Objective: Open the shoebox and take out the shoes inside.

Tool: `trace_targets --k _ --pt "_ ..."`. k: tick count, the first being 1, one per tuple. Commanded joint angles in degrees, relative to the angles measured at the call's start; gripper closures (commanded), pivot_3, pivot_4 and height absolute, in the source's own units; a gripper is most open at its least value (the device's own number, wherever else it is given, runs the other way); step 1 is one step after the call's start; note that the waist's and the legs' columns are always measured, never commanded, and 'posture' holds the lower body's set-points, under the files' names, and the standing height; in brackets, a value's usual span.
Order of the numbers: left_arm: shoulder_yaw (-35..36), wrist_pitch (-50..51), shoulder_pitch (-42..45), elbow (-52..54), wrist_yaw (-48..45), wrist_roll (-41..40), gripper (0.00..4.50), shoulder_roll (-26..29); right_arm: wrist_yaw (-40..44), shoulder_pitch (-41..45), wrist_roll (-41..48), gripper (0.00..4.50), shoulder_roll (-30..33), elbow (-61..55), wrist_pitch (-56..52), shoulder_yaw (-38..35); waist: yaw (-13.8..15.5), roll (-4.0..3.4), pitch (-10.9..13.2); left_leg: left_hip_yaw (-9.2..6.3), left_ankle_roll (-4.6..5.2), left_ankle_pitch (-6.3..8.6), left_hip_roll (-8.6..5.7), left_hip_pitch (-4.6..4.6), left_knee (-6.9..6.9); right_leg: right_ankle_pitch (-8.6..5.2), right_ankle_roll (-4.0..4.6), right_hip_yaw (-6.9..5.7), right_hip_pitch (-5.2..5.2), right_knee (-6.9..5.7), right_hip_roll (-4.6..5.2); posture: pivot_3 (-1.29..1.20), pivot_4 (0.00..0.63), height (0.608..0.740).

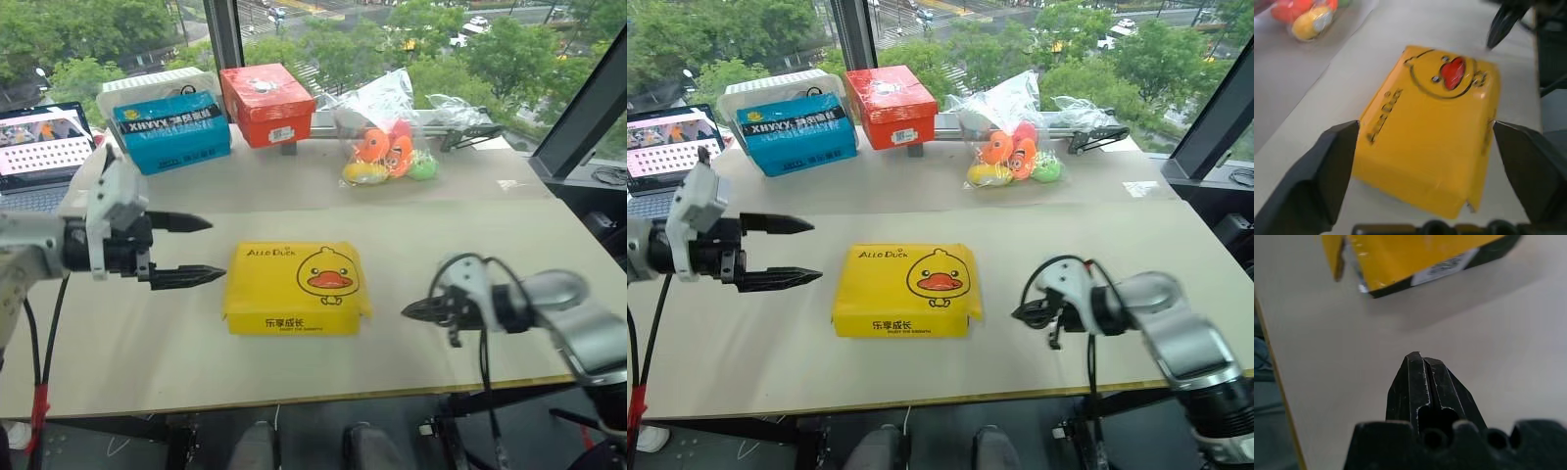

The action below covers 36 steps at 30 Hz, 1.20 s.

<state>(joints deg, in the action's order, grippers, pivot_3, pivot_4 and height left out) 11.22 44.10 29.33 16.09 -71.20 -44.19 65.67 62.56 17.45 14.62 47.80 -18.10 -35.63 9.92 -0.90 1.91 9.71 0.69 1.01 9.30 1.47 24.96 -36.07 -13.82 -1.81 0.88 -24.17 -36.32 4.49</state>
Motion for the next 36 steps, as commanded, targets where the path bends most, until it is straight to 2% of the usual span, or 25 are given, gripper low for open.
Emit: trace_targets --k 1,3,6,15,23,26,29,33,36 --pt "-1.7 2.9 0.9 2.1 -3.7 -1.9 0.06 3.0 -2.1 -1.2 -2.1 4.50 -0.8 -2.4 0.9 3.3 0.0 -0.18 0.1 0.05 0.00 0.00 0.13 0.02 0.01 0.05 -0.02 0.05 -0.02 0.06 -0.04 0.00 0.150 0.740" --pt "-1.9 2.5 1.1 2.0 -4.2 -1.1 0.06 3.6 -2.8 -2.1 -2.7 4.50 -1.3 -1.6 1.9 4.3 0.1 -0.22 0.1 0.13 -0.01 0.01 0.11 0.11 0.01 0.23 -0.30 0.14 -0.11 0.06 -0.05 0.00 0.150 0.740" --pt "-2.3 1.9 2.3 1.2 -4.2 -0.1 0.06 3.6 -5.3 -2.3 -1.5 4.50 -5.3 0.6 2.0 3.5 0.1 -0.01 0.1 0.13 -0.04 0.02 0.19 0.12 -0.02 0.25 -0.28 0.11 -0.08 0.10 -0.24 0.00 0.150 0.740" --pt "-2.1 -1.1 2.6 -2.2 -7.4 4.3 0.06 7.0 -5.3 1.1 5.9 4.50 -11.2 -0.9 -1.0 -0.6 0.1 -0.02 0.1 0.16 -0.07 0.04 0.43 0.10 -0.15 0.38 -0.07 0.14 -0.10 0.09 -0.51 0.00 0.150 0.740" --pt "3.1 6.5 2.3 -2.8 -9.3 -3.9 0.06 8.0 -5.3 14.2 13.0 4.50 -15.5 2.8 -3.7 -4.8 0.0 -0.02 0.1 0.17 -0.08 0.05 0.48 0.13 -0.16 0.39 -0.08 0.15 -0.13 0.07 -0.57 0.00 0.150 0.740" --pt "4.3 8.1 2.8 -2.5 -8.9 -5.8 0.06 8.0 -6.4 21.3 13.8 4.50 -18.9 10.6 -0.3 -7.8 0.0 -0.03 0.1 0.16 -0.08 0.05 0.49 0.12 -0.16 0.39 -0.07 0.17 -0.12 0.04 -0.60 0.00 0.150 0.740" --pt "4.5 8.3 3.0 -2.3 -8.3 -6.3 0.06 7.8 -7.9 29.6 9.8 4.50 -22.0 21.9 6.6 -7.5 0.0 -0.03 0.1 0.16 -0.08 0.05 0.48 0.12 -0.18 0.45 0.00 0.17 -0.11 0.04 -0.61 0.00 0.150 0.740" --pt "5.9 9.3 1.5 -1.0 -8.1 -7.3 0.06 8.3 -16.6 43.6 3.6 4.50 -29.3 46.6 17.0 -8.1 -0.4 -0.03 0.1 0.16 -0.09 0.05 0.47 0.13 -0.17 0.63 0.29 0.22 -0.15 -0.02 -0.62 0.00 0.150 0.740" --pt "7.6 10.1 -0.6 0.2 -8.1 -7.4 0.06 9.2 -23.8 50.3 -2.6 4.50 -32.2 63.3 25.9 -6.9 -0.7 -0.04 0.1 0.18 -0.10 0.05 0.46 0.13 -0.13 0.66 0.34 0.26 -0.20 -0.09 -0.63 0.00 0.150 0.740"
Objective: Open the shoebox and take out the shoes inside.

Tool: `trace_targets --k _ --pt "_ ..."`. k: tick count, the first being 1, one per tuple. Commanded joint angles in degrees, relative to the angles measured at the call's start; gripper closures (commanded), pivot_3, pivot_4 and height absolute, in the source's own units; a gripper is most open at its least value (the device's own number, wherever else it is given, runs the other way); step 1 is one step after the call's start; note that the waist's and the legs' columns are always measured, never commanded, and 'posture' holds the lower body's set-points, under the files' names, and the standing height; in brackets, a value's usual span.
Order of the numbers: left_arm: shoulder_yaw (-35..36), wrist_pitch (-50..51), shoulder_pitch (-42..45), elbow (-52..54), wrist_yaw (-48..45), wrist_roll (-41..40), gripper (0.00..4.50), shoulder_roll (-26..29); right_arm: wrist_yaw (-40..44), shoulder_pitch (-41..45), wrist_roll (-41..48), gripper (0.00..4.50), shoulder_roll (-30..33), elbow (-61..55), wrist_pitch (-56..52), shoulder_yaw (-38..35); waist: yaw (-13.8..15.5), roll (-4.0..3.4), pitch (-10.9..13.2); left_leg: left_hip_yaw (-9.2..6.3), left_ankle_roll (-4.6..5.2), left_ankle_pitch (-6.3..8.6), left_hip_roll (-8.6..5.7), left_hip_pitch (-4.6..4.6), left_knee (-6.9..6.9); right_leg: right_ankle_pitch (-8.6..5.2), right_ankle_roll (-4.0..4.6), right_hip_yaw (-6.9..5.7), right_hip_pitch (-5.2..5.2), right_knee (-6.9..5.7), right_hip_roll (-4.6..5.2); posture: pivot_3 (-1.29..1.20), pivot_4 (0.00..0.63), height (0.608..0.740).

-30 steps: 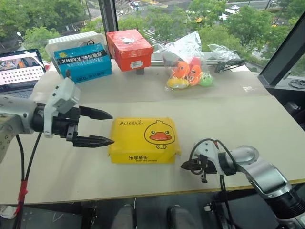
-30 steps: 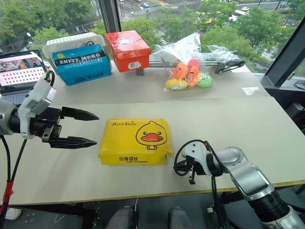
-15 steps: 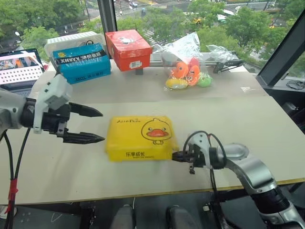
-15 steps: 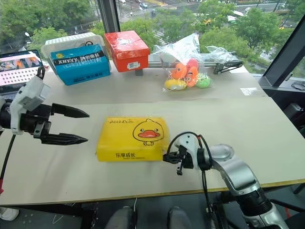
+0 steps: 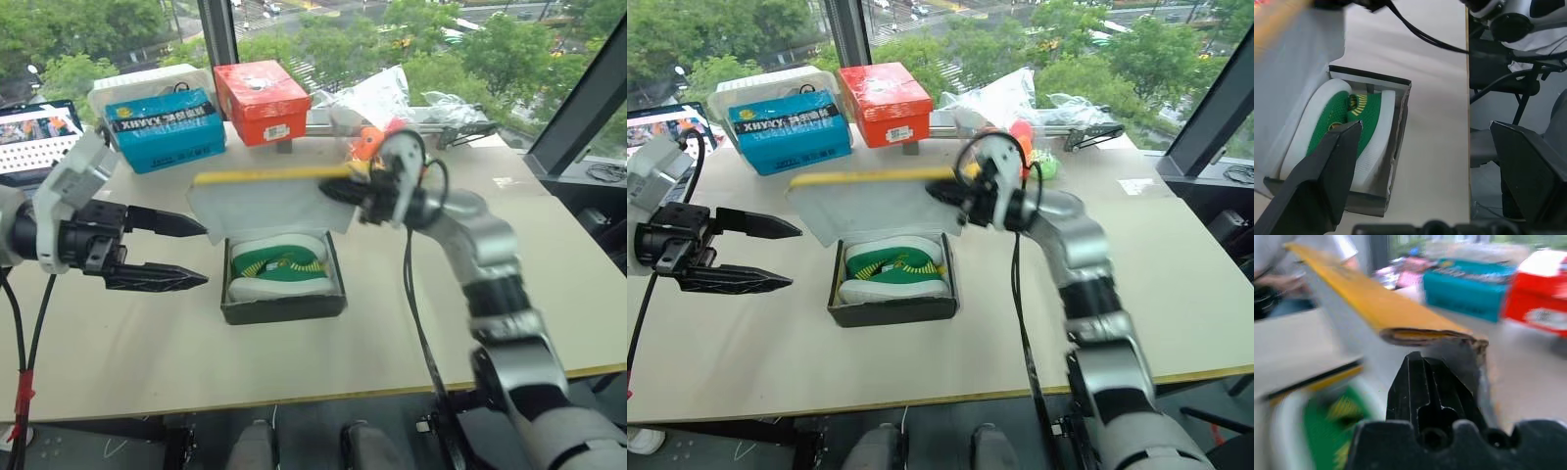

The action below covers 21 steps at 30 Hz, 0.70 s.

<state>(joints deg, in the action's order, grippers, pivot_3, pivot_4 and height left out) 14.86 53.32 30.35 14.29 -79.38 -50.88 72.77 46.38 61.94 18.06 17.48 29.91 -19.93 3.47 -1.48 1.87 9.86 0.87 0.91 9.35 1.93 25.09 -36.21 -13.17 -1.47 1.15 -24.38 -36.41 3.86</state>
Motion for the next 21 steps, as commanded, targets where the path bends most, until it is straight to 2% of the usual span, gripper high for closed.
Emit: trace_targets --k 1,5,8,10,13,15,18,21 --pt "4.7 1.3 -2.5 2.4 0.3 -0.8 0.06 2.5 -9.0 7.1 -7.5 4.50 -2.5 19.1 12.6 -0.1 -0.2 0.00 0.0 0.00 -0.04 0.02 -0.02 0.00 0.00 -0.01 0.00 0.00 -0.03 -0.06 0.02 0.00 0.150 0.740" --pt "7.8 2.0 -6.3 4.0 0.9 -0.4 0.06 3.6 -7.5 9.2 -9.5 4.50 -3.5 23.2 16.1 -0.1 -0.2 0.01 0.0 -0.02 -0.11 0.05 -0.08 0.04 0.04 -0.04 0.00 0.00 -0.12 -0.25 0.08 0.00 0.150 0.740" --pt "10.5 3.0 -9.6 5.4 1.5 -0.1 0.06 3.9 -0.8 7.4 -7.7 4.50 -2.3 14.6 10.2 0.5 -0.8 -0.02 0.1 -0.02 -0.13 0.03 -0.08 0.05 0.02 -0.04 0.00 0.03 -0.17 -0.35 0.08 0.00 0.150 0.740" --pt "12.0 3.2 -11.7 6.2 1.8 0.1 0.06 3.9 4.8 4.4 -6.4 4.50 0.1 3.4 3.8 2.6 -0.9 -0.03 0.1 -0.03 -0.13 0.03 -0.04 0.05 0.00 -0.04 0.00 0.03 -0.18 -0.42 0.05 0.00 0.150 0.740" --pt "13.1 3.1 -13.7 6.9 2.2 0.4 0.00 3.8 13.5 -0.3 -2.6 3.70 5.0 -15.0 -6.9 6.8 -0.9 -0.03 0.1 -0.05 -0.13 0.03 -0.01 0.03 -0.02 -0.06 0.02 0.02 -0.18 -0.46 0.02 0.00 0.150 0.740" --pt "12.4 1.5 -14.8 6.7 2.3 2.0 0.00 4.0 15.6 -1.3 -2.5 3.10 6.4 -22.0 -10.9 9.8 -0.9 -0.03 0.1 -0.05 -0.13 0.03 0.00 0.02 -0.02 -0.08 0.03 0.01 -0.18 -0.48 0.02 0.00 0.150 0.740" --pt "11.0 -1.1 -15.3 5.8 2.8 4.3 0.00 4.1 15.8 -1.6 -4.4 2.05 5.3 -24.3 -11.8 13.5 -1.3 -0.03 0.1 0.00 -0.13 0.03 0.02 -0.05 -0.04 -0.09 0.05 0.04 -0.19 -0.53 0.00 0.00 0.150 0.740" --pt "10.5 -1.9 -15.5 5.6 2.9 5.0 0.00 3.9 14.3 -1.9 -8.0 0.99 3.5 -21.3 -8.6 16.9 -1.1 -0.03 0.1 0.04 -0.14 0.03 0.04 -0.27 -0.03 -0.15 0.14 0.06 -0.09 -0.60 -0.03 0.00 0.150 0.740"
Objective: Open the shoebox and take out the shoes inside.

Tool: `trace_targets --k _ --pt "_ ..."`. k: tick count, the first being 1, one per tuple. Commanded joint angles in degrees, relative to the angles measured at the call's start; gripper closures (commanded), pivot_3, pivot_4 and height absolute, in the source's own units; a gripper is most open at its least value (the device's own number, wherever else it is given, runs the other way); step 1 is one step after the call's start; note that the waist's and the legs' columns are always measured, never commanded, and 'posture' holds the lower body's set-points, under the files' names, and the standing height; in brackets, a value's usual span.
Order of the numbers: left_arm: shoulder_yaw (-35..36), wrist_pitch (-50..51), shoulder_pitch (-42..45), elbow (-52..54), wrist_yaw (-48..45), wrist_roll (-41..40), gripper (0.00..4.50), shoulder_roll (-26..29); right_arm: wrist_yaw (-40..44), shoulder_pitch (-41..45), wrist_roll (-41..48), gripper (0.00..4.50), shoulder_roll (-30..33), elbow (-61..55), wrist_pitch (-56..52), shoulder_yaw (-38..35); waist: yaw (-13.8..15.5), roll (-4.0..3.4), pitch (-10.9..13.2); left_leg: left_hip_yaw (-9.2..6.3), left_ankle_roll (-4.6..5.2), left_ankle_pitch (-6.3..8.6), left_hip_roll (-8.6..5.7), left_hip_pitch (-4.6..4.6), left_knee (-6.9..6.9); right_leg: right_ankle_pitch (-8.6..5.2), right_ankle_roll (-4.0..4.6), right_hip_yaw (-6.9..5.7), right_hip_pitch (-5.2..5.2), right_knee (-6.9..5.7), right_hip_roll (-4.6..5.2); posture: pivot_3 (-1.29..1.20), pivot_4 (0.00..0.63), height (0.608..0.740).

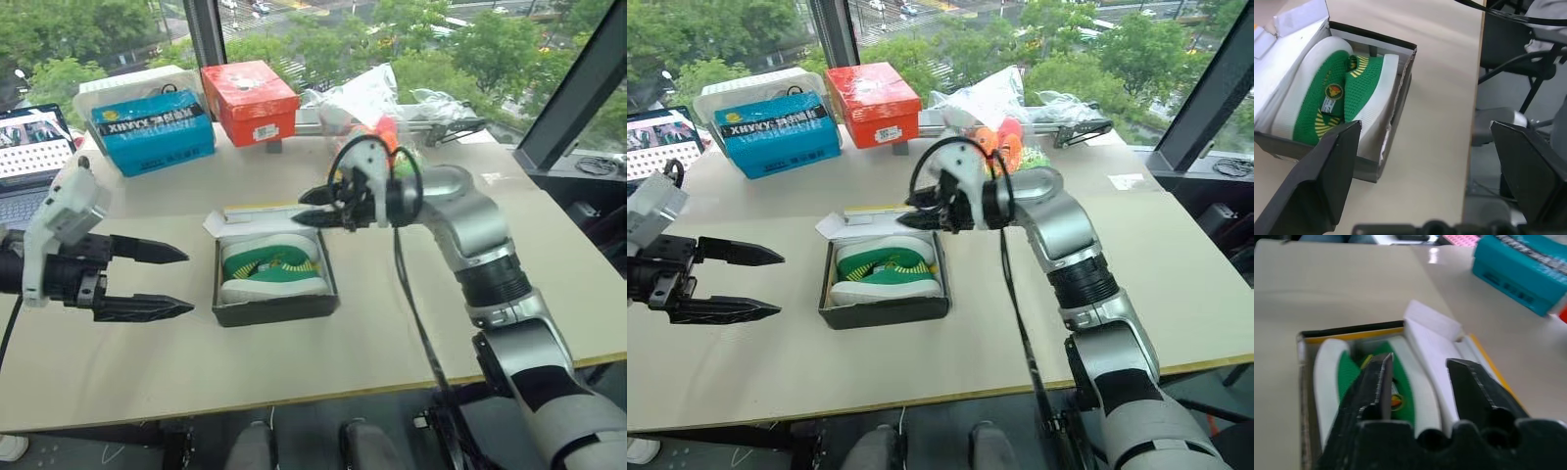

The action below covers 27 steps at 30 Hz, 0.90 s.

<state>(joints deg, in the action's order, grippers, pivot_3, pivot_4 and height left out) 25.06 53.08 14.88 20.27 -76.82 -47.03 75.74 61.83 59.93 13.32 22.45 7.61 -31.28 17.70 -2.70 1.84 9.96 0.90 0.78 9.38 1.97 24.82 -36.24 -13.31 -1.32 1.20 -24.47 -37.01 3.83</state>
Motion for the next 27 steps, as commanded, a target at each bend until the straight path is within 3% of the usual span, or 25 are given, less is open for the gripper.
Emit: trace_targets --k 1,3,13,27 --pt "0.3 -1.6 0.0 -0.3 0.4 1.2 0.00 0.8 -1.8 0.1 -4.5 0.66 -2.1 2.5 4.0 3.4 0.1 0.00 0.0 0.00 0.00 0.00 0.00 -0.01 0.00 -0.03 0.04 0.00 0.00 -0.02 0.00 0.00 0.150 0.740" --pt "0.9 -1.4 -0.4 0.0 0.6 1.1 0.00 0.6 -2.0 0.3 -5.7 0.03 -2.9 4.1 5.4 4.2 0.2 0.00 0.0 0.00 -0.01 0.00 -0.01 0.00 0.00 -0.03 0.05 0.00 0.00 -0.02 0.01 0.00 0.150 0.740" --pt "6.4 1.1 -4.7 2.4 1.7 0.6 0.00 0.2 5.3 -0.9 -4.4 0.03 -6.5 0.5 3.0 8.8 0.1 0.00 0.0 0.00 -0.08 0.05 0.01 0.18 0.00 -0.05 0.02 0.00 -0.15 -0.07 0.00 0.00 0.150 0.740" --pt "15.5 6.7 -11.4 9.0 5.2 -1.7 0.00 -2.5 8.5 2.0 -3.7 0.03 -15.6 12.5 2.7 8.4 0.2 0.01 0.0 -0.03 -0.14 0.05 0.05 0.15 0.00 -0.04 0.04 -0.01 -0.16 -0.08 -0.04 0.00 0.150 0.740"
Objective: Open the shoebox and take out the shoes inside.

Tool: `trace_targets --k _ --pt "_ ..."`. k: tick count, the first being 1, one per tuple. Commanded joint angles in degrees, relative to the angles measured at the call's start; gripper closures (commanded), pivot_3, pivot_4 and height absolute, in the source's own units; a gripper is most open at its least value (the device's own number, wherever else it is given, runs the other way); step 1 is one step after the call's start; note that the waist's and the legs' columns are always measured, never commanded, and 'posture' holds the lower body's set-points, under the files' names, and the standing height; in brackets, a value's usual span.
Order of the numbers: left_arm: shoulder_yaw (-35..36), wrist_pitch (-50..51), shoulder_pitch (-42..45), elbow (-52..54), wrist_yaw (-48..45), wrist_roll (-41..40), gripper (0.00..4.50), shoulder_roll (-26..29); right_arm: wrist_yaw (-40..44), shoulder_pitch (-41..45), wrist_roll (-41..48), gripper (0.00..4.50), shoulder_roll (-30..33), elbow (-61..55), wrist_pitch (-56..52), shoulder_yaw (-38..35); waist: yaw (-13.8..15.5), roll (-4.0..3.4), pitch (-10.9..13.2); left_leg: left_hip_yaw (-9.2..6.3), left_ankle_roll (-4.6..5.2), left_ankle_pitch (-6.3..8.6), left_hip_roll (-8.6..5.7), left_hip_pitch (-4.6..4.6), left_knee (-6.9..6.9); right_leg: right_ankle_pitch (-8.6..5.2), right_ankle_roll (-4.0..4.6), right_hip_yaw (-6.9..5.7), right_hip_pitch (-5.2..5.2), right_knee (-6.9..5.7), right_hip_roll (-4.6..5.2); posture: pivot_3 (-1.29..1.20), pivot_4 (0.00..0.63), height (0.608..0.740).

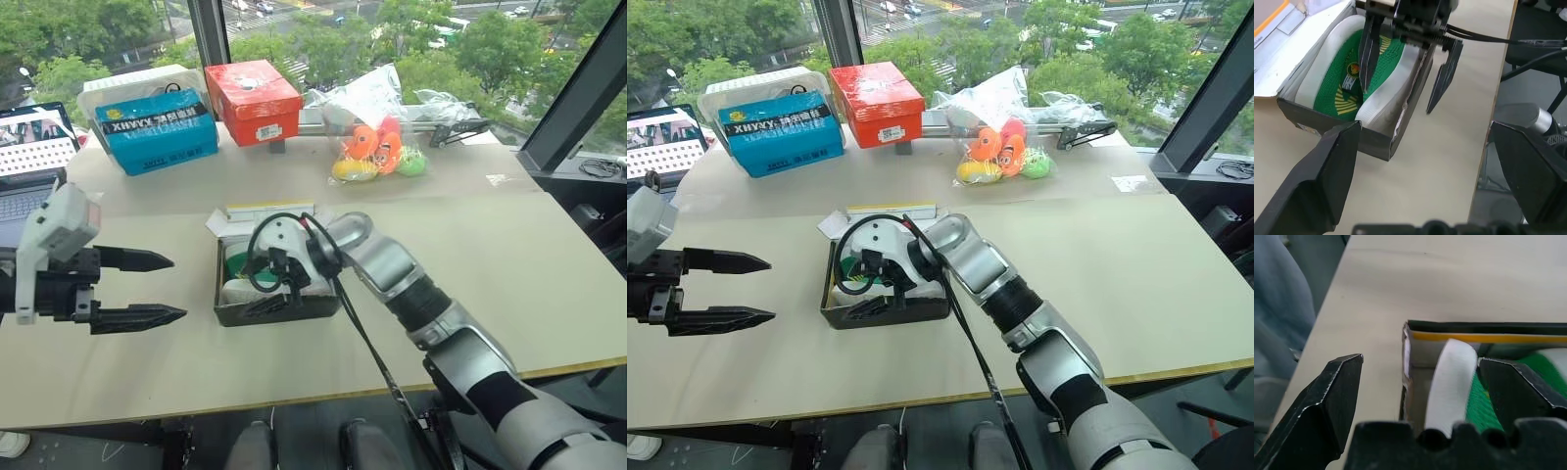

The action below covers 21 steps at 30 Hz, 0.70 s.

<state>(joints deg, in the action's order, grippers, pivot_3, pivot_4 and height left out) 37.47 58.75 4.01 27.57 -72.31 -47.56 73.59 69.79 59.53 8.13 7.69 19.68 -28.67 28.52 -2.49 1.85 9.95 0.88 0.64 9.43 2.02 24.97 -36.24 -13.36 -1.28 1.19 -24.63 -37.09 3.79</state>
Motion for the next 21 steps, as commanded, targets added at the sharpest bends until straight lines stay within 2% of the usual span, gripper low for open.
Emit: trace_targets --k 1,9,21 --pt "3.7 1.4 -1.2 2.1 0.7 -1.2 0.00 -0.6 0.9 2.9 1.7 0.03 -1.1 1.1 -0.2 -2.8 0.0 0.00 0.0 0.00 0.00 0.00 0.00 0.00 0.00 0.00 0.00 0.00 0.00 0.00 0.00 0.00 0.150 0.740" --pt "5.8 2.5 -3.6 3.7 1.5 -2.1 0.00 -1.3 2.3 7.1 5.4 0.03 -3.8 6.0 -3.9 -7.3 -0.1 0.00 0.0 -0.02 -0.16 0.04 0.03 -0.01 0.00 0.00 0.01 0.00 -0.01 0.00 -0.02 0.00 0.150 0.740" --pt "5.0 2.2 -2.4 3.9 3.5 -3.9 0.00 -0.9 -2.5 7.3 -1.7 0.03 -6.0 18.7 6.0 -6.3 -0.1 0.00 0.0 -0.01 -0.29 0.06 0.03 -0.04 0.02 -0.01 0.04 0.00 -0.01 0.00 -0.02 0.00 0.150 0.740"
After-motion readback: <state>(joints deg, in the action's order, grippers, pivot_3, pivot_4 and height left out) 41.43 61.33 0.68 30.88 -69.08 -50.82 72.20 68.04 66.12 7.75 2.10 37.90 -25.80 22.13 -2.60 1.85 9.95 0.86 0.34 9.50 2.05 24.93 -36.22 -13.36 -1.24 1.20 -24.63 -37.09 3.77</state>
